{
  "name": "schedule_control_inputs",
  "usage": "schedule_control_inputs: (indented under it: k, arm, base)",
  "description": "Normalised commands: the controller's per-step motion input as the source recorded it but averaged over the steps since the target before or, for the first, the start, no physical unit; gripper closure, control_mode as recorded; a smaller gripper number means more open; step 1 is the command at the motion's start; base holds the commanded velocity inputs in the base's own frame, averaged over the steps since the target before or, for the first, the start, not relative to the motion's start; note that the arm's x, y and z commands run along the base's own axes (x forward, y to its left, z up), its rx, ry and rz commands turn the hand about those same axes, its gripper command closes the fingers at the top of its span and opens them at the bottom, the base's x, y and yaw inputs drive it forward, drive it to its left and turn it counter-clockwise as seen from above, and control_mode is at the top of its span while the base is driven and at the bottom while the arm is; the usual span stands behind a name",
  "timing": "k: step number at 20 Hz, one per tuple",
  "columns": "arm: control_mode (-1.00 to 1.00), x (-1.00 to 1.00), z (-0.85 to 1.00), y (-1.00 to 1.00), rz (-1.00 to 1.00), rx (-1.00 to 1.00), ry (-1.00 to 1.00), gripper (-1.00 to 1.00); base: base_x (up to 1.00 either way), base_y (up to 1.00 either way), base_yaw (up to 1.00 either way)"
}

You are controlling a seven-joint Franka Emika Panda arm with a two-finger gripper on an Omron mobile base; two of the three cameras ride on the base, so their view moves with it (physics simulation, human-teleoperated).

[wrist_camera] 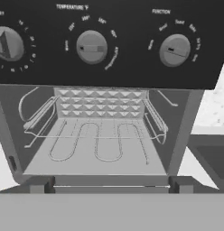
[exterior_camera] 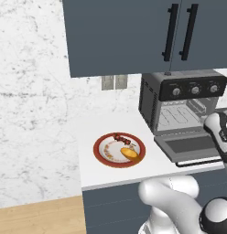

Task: Pick up the kebab skewer and baguette bread, and place them inside the toaster oven. Close the toaster oven door and start by setting the timer.

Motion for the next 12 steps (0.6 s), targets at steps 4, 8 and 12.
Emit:
schedule_control_inputs:
  k: [4, 8, 12]
  arm:
    - [-1.0, 0.44, 0.0, 0.02, -0.18, -0.01, -0.03, -1.0]
    - [-1.0, 0.36, 0.0, 0.0, -0.15, -0.01, -0.04, -1.0]
    - [-1.0, 0.31, 0.0, -0.01, -0.1, -0.01, -0.02, -1.0]
  base:
    - [0.0, 0.0, 0.0]
    - [0.0, 0.0, 0.0]
    - [0.0, 0.0, 0.0]
